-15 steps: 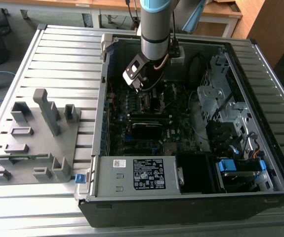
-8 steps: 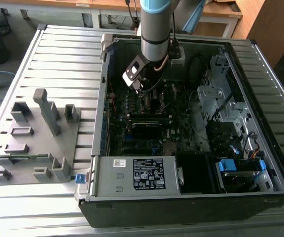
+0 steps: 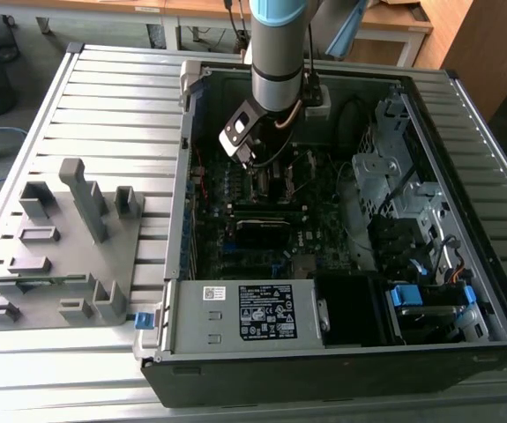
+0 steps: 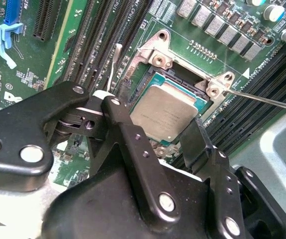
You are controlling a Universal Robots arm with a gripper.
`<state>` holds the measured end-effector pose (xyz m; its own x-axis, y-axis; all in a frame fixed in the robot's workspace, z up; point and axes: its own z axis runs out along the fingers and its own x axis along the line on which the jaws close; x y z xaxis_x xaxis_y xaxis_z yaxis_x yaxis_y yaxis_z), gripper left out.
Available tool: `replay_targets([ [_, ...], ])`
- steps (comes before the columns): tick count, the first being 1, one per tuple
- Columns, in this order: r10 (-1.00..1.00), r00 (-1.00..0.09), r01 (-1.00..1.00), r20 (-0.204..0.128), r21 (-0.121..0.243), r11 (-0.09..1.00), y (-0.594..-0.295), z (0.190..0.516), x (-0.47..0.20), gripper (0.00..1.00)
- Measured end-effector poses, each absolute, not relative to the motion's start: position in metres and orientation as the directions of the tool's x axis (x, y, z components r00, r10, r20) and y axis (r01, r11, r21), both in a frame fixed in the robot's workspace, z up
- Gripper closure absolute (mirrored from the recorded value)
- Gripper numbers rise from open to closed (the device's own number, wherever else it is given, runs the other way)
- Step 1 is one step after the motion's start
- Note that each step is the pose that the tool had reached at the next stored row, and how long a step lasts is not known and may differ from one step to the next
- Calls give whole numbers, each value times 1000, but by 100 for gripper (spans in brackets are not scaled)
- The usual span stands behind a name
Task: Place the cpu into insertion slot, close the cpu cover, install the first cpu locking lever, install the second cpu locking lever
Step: 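Place the cpu into insertion slot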
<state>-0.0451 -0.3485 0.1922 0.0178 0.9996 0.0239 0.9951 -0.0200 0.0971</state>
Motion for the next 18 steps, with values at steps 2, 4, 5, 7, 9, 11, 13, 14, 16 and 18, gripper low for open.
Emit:
replay_targets([
  [2, 1000, 18, 995, 24, 97, -20, -349, 192, -45, 33],
  [4, 1000, 18, 995, 24, 97, -20, -349, 192, -45, 33],
  [5, 1000, 18, 995, 24, 97, -20, -349, 192, -45, 33],
  [7, 1000, 18, 995, 24, 97, -20, -349, 192, -45, 33],
  [9, 1000, 18, 995, 24, 97, -20, -349, 192, -45, 33],
  [11, 1000, 18, 995, 24, 97, -20, -349, 192, -45, 33],
  [13, 1000, 18, 995, 24, 97, -20, -349, 192, -45, 33],
  [14, 1000, 18, 995, 24, 97, -20, -349, 192, -45, 33],
  [16, 1000, 18, 995, 24, 97, -20, -349, 192, -45, 33],
  [18, 1000, 18, 995, 24, 97, -20, -349, 192, -45, 33],
])
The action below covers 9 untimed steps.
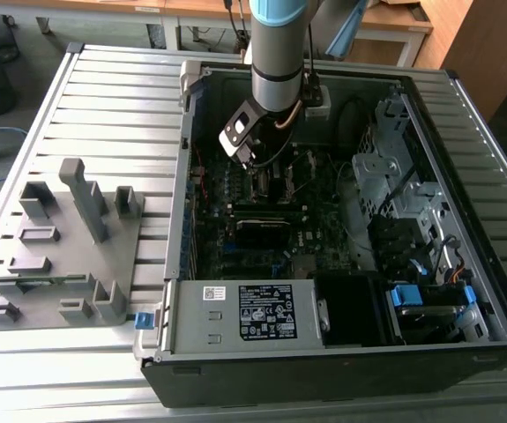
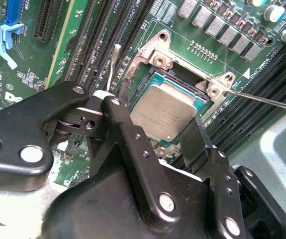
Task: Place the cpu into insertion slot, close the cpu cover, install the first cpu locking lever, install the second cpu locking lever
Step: 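Place the cpu into insertion slot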
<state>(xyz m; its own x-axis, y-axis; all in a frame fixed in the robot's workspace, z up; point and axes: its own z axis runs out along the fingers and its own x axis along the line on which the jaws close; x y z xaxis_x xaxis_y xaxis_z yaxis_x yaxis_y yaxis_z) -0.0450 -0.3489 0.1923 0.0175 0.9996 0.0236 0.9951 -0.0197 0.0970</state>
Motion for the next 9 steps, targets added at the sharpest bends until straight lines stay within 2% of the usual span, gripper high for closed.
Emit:
replay_targets([
  [9, 999, 18, 995, 27, 97, -20, -348, 192, -45, 33],
])
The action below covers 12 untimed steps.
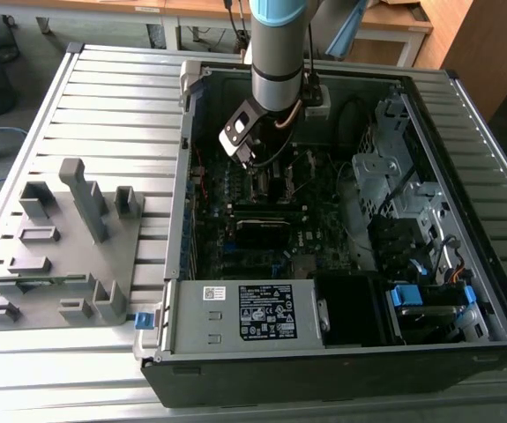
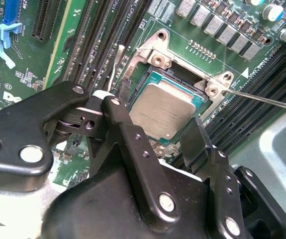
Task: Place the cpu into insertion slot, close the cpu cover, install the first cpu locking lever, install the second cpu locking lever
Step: 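Place the cpu into insertion slot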
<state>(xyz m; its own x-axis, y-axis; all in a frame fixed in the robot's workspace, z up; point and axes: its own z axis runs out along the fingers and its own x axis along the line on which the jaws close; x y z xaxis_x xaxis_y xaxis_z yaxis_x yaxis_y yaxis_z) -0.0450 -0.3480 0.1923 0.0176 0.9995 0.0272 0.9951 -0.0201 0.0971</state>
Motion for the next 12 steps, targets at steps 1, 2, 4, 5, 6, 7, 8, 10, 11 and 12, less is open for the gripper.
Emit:
replay_targets([
  [1, 999, 18, 995, 28, 97, -20, -348, 192, -45, 33],
  [2, 999, 18, 995, 30, 97, -20, -348, 192, -45, 33],
  [4, 999, 18, 995, 31, 97, -21, -348, 192, -45, 33],
  [5, 999, 18, 995, 32, 97, -21, -348, 192, -45, 33],
  [6, 999, 18, 995, 32, 97, -21, -348, 192, -45, 33],
  [7, 999, 18, 995, 32, 97, -21, -348, 192, -45, 33],
  [8, 999, 18, 995, 33, 97, -21, -348, 192, -45, 33],
  [10, 999, 18, 995, 37, 97, -21, -348, 192, -45, 33],
  [11, 999, 18, 995, 39, 97, -21, -347, 192, -45, 33],
  [12, 999, 18, 995, 39, 97, -21, -347, 192, -45, 33],
])
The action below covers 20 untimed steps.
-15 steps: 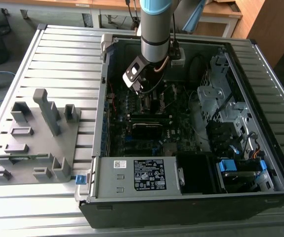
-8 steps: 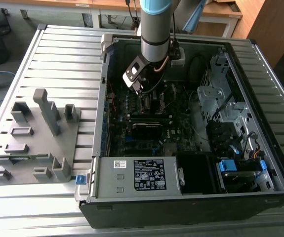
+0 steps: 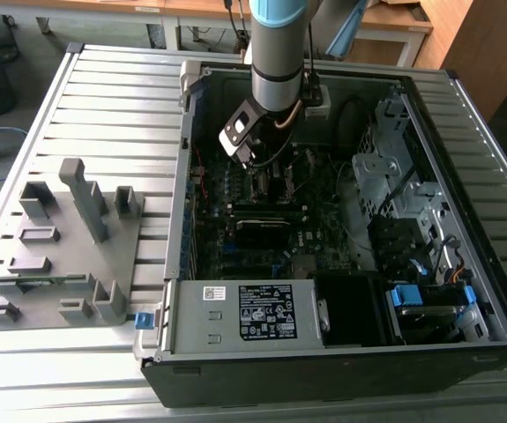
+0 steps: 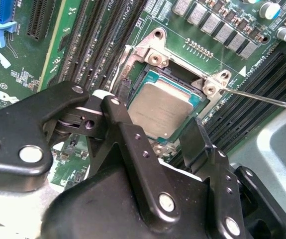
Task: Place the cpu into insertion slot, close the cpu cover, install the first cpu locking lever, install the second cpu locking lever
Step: 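Place the cpu into insertion slot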
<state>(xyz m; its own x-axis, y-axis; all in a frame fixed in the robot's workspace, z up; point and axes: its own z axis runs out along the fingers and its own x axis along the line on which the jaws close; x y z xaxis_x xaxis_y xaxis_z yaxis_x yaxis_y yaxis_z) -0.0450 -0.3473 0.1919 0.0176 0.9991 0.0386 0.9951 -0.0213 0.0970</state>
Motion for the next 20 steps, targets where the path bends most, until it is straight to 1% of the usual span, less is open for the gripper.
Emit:
replay_targets([
  [20, 999, 22, 995, 40, 97, -25, -347, 197, -45, 33],
])
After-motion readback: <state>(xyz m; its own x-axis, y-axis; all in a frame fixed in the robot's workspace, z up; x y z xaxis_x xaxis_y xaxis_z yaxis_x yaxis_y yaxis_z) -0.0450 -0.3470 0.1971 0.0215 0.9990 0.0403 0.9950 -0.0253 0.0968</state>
